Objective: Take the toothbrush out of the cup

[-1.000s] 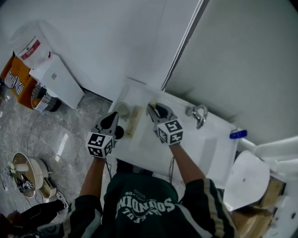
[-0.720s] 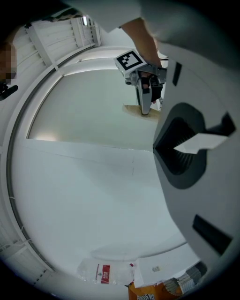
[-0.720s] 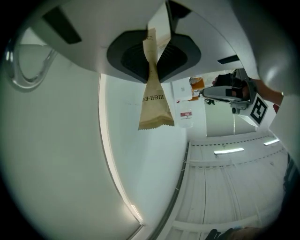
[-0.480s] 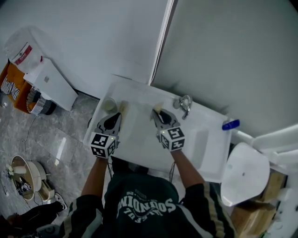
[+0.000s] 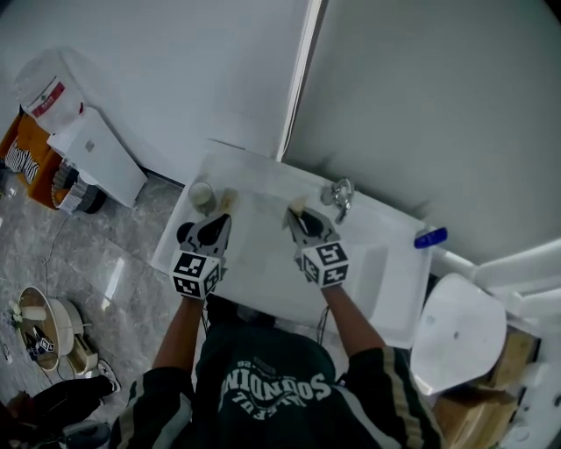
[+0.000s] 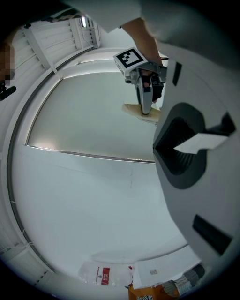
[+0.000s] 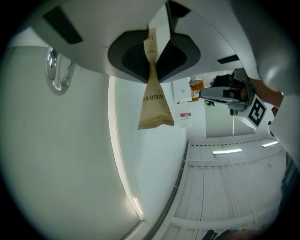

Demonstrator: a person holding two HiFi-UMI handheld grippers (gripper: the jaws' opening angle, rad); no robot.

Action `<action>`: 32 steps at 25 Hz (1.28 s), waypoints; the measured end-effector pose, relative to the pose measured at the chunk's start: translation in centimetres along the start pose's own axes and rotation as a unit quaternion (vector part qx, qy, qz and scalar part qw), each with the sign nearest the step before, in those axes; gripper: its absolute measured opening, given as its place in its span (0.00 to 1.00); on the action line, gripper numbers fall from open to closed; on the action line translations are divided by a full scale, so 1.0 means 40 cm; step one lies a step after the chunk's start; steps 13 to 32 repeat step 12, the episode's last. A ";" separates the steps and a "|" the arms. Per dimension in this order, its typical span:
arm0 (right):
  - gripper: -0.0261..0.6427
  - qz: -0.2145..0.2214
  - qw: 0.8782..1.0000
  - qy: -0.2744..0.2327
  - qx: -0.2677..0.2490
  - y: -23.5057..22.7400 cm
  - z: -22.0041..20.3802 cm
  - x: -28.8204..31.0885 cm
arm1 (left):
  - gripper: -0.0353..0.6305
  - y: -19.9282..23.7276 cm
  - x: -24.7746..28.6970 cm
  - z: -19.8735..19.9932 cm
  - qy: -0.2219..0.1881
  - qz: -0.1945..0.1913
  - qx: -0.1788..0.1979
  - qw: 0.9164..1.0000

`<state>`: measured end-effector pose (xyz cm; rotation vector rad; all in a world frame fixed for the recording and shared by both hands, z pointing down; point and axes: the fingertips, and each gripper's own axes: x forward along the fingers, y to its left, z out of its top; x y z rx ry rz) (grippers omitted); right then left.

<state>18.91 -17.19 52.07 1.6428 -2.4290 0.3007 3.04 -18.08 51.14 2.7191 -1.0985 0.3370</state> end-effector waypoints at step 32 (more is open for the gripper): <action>0.10 0.012 1.000 -0.002 -0.005 0.019 0.008 0.017 | 0.05 0.014 -0.009 0.009 -0.002 0.006 0.004 1.000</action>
